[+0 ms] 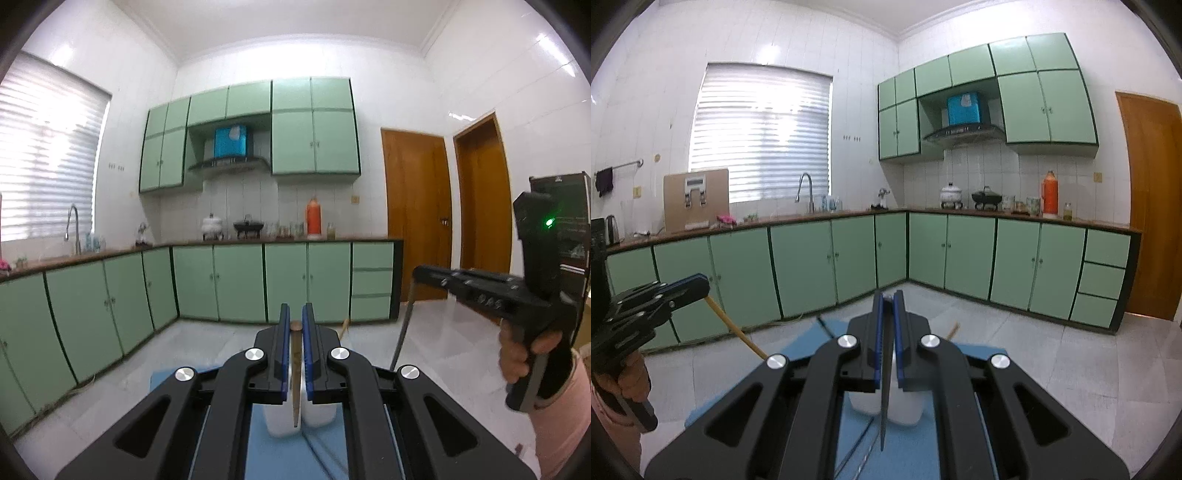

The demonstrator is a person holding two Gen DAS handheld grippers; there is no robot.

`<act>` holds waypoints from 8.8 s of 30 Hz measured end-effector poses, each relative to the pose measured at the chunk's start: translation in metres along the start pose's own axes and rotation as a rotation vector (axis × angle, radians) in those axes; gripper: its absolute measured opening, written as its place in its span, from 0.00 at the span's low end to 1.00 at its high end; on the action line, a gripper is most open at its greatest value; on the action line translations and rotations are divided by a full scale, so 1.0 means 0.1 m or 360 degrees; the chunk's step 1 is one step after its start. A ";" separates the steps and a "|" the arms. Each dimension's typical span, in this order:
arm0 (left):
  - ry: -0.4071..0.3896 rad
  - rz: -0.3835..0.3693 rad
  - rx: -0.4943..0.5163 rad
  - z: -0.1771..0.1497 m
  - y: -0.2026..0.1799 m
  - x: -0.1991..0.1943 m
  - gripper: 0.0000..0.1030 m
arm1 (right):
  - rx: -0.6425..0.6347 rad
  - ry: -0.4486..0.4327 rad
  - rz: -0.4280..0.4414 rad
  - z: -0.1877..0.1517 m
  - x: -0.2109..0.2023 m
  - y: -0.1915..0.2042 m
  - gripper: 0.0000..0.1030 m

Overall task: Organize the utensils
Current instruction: 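Lower the wooden chopstick into the holder with the left tool while the right tool lowers the grey chopstick, then open both tools to release the chopsticks into the holder, then move both tools back toward the black and grey chopsticks on the cloth, then close the right tool on the grey chopstick, then close the left tool on the black chopstick while the right tool lifts the grey chopstick, then carry both chopsticks up over the white holder and lower them in, then open both tools to release the chopsticks into the holder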

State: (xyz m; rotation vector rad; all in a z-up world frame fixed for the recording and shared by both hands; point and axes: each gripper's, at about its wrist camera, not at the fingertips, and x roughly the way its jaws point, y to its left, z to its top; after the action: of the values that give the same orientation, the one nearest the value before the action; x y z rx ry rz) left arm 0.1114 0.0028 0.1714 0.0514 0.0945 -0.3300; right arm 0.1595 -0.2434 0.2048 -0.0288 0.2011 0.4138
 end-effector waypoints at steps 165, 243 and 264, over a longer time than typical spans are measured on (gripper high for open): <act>0.0603 0.0306 -0.0160 -2.41 -0.95 0.02 0.06 | 0.0132 0.0270 -0.0402 -2.91 -0.83 0.44 0.05; 0.0119 0.0261 -0.0095 -0.29 0.27 2.02 0.06 | 0.0113 0.0107 -0.0061 -0.23 1.69 -0.30 0.04; 0.0323 0.0262 -0.0119 -0.78 0.32 2.19 0.06 | 0.0163 0.0230 -0.0124 -0.66 1.74 -0.29 0.06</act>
State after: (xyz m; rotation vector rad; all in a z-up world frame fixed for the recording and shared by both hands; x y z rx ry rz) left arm 0.3213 -0.0320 0.0732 0.0183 0.3022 -0.1560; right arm 0.3150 -0.2057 0.1045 0.0343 0.3621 0.3237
